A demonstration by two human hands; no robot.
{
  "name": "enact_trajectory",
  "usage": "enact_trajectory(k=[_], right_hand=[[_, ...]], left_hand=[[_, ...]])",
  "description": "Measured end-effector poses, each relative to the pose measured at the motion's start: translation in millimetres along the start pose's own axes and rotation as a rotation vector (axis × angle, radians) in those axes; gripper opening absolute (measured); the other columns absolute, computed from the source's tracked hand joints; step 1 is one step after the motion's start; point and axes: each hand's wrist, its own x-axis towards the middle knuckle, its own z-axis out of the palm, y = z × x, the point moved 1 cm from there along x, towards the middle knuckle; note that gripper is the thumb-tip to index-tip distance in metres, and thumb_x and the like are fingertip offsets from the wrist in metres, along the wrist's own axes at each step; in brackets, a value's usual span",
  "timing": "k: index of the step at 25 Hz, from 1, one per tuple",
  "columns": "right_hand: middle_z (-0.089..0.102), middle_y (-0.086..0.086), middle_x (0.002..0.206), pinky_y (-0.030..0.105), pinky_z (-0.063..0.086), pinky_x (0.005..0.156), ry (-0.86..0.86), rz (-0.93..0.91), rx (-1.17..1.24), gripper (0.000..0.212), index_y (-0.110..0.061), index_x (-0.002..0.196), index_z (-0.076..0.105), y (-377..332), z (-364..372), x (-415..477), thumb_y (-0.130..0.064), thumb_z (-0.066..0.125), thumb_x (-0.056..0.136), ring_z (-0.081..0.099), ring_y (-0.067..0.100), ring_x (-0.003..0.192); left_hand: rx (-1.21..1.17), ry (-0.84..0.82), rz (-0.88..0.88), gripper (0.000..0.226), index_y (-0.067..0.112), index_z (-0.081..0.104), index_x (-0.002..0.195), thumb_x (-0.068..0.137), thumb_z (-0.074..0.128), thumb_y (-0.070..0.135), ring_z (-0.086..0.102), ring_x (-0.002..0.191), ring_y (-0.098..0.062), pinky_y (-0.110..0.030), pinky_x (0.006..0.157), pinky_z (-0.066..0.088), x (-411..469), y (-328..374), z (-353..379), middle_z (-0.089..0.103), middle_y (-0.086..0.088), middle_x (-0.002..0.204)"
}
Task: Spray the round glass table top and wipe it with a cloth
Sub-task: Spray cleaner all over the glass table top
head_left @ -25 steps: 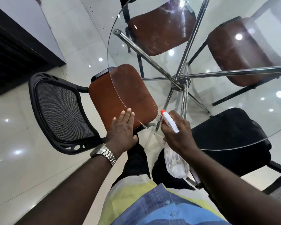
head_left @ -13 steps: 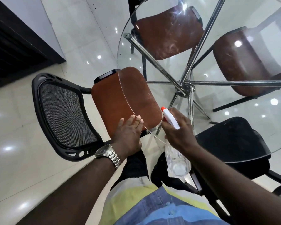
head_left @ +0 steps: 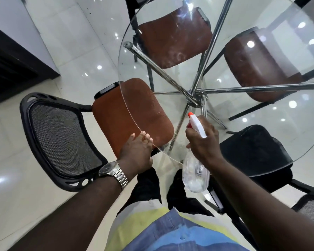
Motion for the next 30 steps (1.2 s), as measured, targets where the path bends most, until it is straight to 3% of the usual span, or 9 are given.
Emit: enact_trajectory(k=[3,7,10,14,17,20,24,27,30], right_hand=[[0.062,-0.005,0.087,0.059,0.062,0.072,0.005,0.024,0.019,0.005,-0.024,0.089,0.061,8.4,-11.0,0.1,-0.023,0.06,0.084,0.066,0.023,0.083],[0.051,-0.006,0.084,0.063,0.059,0.074,0.079,0.079,0.014,0.006,-0.007,0.095,0.06,20.3,-25.0,-7.1,-0.011,0.06,0.09,0.059,-0.007,0.085],[0.059,-0.003,0.083,0.061,0.061,0.071,0.08,0.051,0.011,0.007,-0.023,0.088,0.059,32.1,-36.5,-11.9,-0.026,0.058,0.082,0.067,0.03,0.08],[0.061,-0.012,0.088,0.061,0.062,0.07,0.112,0.065,0.04,0.008,-0.019,0.092,0.063,46.6,-50.1,-24.9,-0.021,0.061,0.085,0.064,0.026,0.079],[0.058,0.0,0.08,0.058,0.06,0.064,0.157,0.064,0.027,0.006,-0.008,0.095,0.061,60.5,-63.6,-32.7,-0.01,0.059,0.09,0.064,0.03,0.069],[0.061,0.016,0.081,0.048,0.06,0.054,0.12,0.075,0.055,0.002,-0.018,0.086,0.055,76.1,-75.7,-37.1,-0.017,0.057,0.085,0.069,0.045,0.068],[0.065,0.006,0.08,0.047,0.06,0.067,0.109,0.064,0.03,0.002,-0.018,0.082,0.059,93.7,-89.1,-47.0,-0.019,0.059,0.08,0.069,0.031,0.073],[0.057,0.007,0.072,0.027,0.048,0.057,0.162,0.037,0.031,0.009,-0.01,0.078,0.054,102.6,-99.9,-56.9,-0.012,0.06,0.084,0.053,0.013,0.061],[0.058,0.009,0.075,0.041,0.056,0.057,0.162,0.069,0.056,0.012,-0.01,0.081,0.056,120.3,-111.9,-66.3,-0.002,0.062,0.088,0.055,0.022,0.063]], left_hand=[[0.021,-0.006,-0.005,0.08,0.008,0.016,0.163,0.099,0.046,0.045,0.006,0.16,-0.025,-0.045,0.13,0.011,-2.8,4.6,2.3,0.015,-0.011,0.172],[0.051,-0.028,-0.01,0.084,0.005,0.012,0.163,0.098,0.045,0.047,0.003,0.16,-0.028,-0.045,0.13,0.009,-3.7,9.2,3.2,0.012,-0.014,0.172],[0.055,-0.028,-0.023,0.084,0.005,0.012,0.163,0.098,0.045,0.048,0.003,0.16,-0.028,-0.044,0.13,0.009,-2.2,11.8,1.3,0.011,-0.014,0.172],[0.024,-0.038,-0.063,0.087,0.004,0.01,0.163,0.098,0.046,0.049,0.003,0.16,-0.029,-0.045,0.13,0.009,-3.1,19.7,0.9,0.008,-0.015,0.172],[-0.069,0.048,-0.102,0.087,0.008,0.011,0.164,0.096,0.05,0.048,0.008,0.16,-0.031,-0.044,0.13,0.013,-9.4,30.1,2.5,0.012,-0.013,0.172],[-0.129,0.159,-0.058,0.083,0.011,0.015,0.164,0.096,0.052,0.043,0.014,0.159,-0.027,-0.042,0.129,0.015,-15.2,46.6,8.9,0.016,-0.009,0.172],[-0.137,0.198,0.058,0.077,0.008,0.035,0.158,0.09,0.062,0.032,0.032,0.154,-0.026,-0.042,0.126,0.025,-21.9,75.3,24.0,0.032,-0.011,0.166],[-0.143,0.226,0.087,0.072,0.007,0.048,0.151,0.084,0.067,0.025,0.044,0.147,-0.028,-0.044,0.122,0.034,-25.3,89.9,35.5,0.045,-0.012,0.159],[-0.154,0.238,0.092,0.07,0.007,0.05,0.15,0.084,0.067,0.022,0.043,0.148,-0.029,-0.044,0.123,0.033,-26.9,103.8,40.9,0.046,-0.012,0.158]])
